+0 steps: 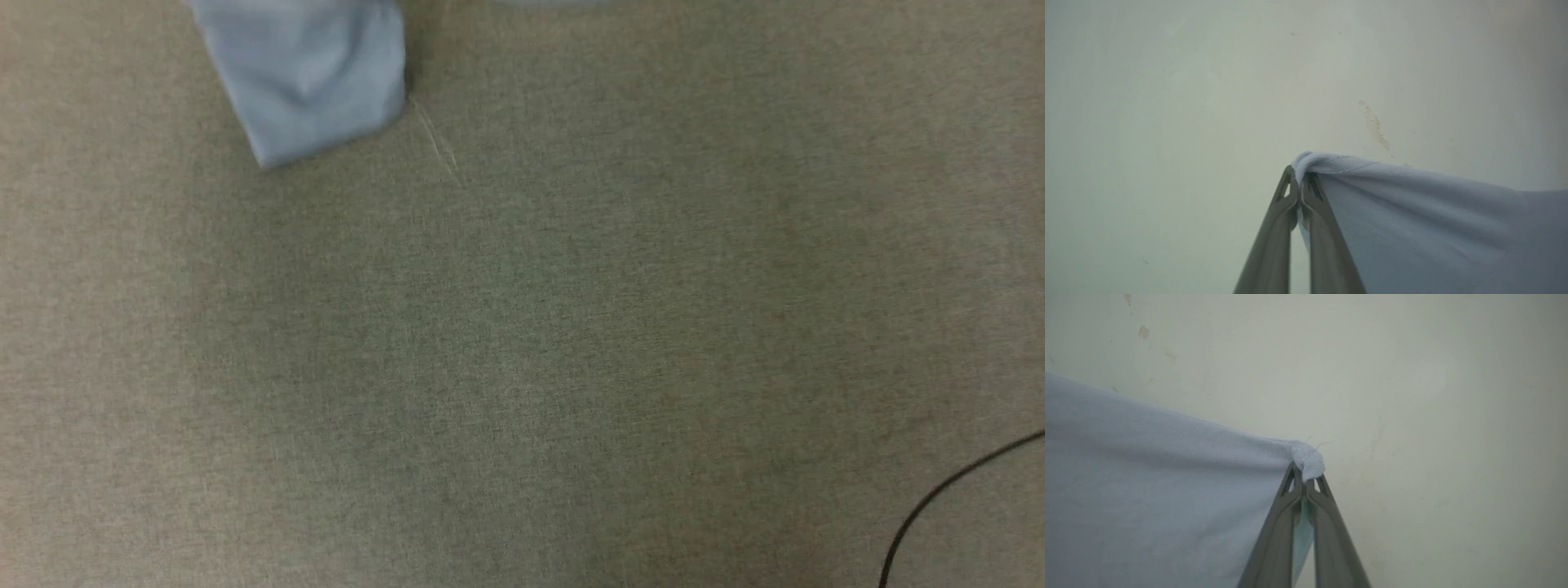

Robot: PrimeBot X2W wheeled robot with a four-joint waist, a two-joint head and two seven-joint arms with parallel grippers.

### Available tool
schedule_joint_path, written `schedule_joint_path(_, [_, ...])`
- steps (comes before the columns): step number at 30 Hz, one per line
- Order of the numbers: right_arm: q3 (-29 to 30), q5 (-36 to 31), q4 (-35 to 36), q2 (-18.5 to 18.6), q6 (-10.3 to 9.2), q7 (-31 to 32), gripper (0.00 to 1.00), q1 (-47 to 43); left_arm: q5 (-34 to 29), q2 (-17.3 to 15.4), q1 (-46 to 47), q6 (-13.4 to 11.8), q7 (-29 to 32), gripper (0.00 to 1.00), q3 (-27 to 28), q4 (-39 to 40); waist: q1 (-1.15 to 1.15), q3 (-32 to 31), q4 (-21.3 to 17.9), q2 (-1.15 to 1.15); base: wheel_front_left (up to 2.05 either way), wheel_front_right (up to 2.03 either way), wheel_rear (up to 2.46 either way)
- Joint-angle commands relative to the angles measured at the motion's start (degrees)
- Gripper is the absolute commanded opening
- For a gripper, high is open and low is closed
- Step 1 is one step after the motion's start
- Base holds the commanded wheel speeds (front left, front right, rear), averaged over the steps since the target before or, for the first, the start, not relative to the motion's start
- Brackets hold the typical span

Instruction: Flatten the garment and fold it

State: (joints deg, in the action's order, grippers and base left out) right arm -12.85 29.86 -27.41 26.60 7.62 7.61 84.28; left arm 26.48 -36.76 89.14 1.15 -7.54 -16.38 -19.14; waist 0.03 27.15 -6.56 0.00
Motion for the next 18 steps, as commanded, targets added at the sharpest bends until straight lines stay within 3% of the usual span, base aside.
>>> schedule_joint_path(1, [0.25, -0.81, -2.28, -0.17, -0.13, -1.64, 0.00, 2.37, -0.94, 0.65, 3.33, 0.39, -1.93, 0.00, 0.03, -1.85, -0.03, 3.44, 0.98, 0.00, 0.00, 0.00, 0.00])
schedule_joint_path(11, [-3.28, 1.42, -11.16, -2.65, -0.13, -8.89, 0.00, 4.39, -2.97, 4.45, 8.07, 2.90, -6.57, 0.00, -2.90, -11.68, -0.03, 6.33, 2.73, 0.00, 0.00, 0.00, 0.00])
schedule_joint_path(15, [-5.26, 3.15, -13.25, -3.08, -0.13, -11.65, 0.00, 0.13, -2.23, 6.31, 1.86, 3.46, -7.25, 0.00, -3.36, -12.90, -0.03, 5.70, 3.87, 0.00, 0.00, 0.00, 0.00])
schedule_joint_path(18, [-8.03, 4.55, -14.14, -4.03, -0.13, -14.12, 0.00, -6.71, -0.95, 8.52, -7.80, 3.00, -7.41, 0.00, -2.76, -12.74, -0.03, 2.96, 4.61, 0.00, 0.00, 0.00, 0.00])
